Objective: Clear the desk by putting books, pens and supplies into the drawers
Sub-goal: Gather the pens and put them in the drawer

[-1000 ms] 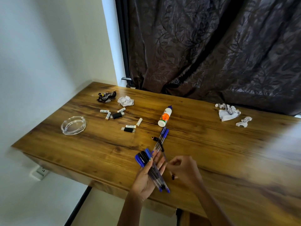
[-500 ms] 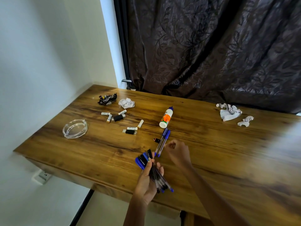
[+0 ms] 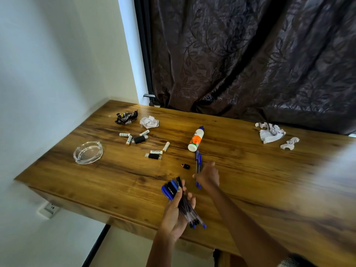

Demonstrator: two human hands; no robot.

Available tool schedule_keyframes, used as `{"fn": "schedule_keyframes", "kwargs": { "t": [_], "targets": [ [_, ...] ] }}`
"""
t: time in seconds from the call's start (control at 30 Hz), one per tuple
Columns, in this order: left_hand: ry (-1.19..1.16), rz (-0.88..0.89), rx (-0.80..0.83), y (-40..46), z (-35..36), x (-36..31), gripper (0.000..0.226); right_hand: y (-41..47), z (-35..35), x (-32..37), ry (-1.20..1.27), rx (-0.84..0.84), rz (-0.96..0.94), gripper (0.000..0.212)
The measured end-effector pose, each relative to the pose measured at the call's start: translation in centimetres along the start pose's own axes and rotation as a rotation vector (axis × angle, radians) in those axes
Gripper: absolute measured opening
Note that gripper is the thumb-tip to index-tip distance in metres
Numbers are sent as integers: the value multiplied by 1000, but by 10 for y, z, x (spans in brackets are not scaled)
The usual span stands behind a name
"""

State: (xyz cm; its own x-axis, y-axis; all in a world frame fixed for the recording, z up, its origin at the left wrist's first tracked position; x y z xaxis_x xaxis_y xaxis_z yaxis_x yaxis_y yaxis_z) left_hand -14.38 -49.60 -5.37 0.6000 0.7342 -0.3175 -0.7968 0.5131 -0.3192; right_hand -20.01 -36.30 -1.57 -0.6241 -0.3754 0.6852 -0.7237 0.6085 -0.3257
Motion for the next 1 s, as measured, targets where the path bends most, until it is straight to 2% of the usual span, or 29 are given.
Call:
{"fn": "schedule_keyframes", "kwargs": {
  "t": [0.27, 0.4, 0.47, 0.6, 0.67, 0.8, 1.0],
  "targets": [
    [16, -36, 4, -5, 7, 0, 78, 12, -31, -21, -73, 31, 82, 27],
    [22, -63, -27, -10, 11, -1, 42, 11, -49, -36, -116, -5, 73, 16],
    [45, -74, -50, -12, 14, -1, 40, 5, -60, -43, -24, 40, 91, 9],
    [114, -80, -101, -16, 23, 0, 40, -36, -76, -54, 372, 331, 81, 7],
    [143, -91, -116, -15, 26, 2, 37, -64, -78, -61, 394, 443, 19, 13],
    [274, -185, -89, -26, 29, 13, 36, -108, -73, -77, 254, 483, -60, 11],
    [353, -312, 10, -56, 34, 38, 42, -144, -87, -108, 240, 470, -115, 4]
  ]
}}
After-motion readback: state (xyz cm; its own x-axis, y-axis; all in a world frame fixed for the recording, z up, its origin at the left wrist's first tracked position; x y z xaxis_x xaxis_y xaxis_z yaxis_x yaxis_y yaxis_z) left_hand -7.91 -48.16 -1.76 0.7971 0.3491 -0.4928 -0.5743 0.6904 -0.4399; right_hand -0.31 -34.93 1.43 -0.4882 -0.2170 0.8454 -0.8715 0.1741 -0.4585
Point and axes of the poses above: each hand's wrist, its own y-axis towards the middle knuckle, its own z-axis out of the palm, x = y × z, the point moved 1 cm from there along y, towards the middle knuckle, and after that the axes turned 1 degree about x, right-handed, at the moved point
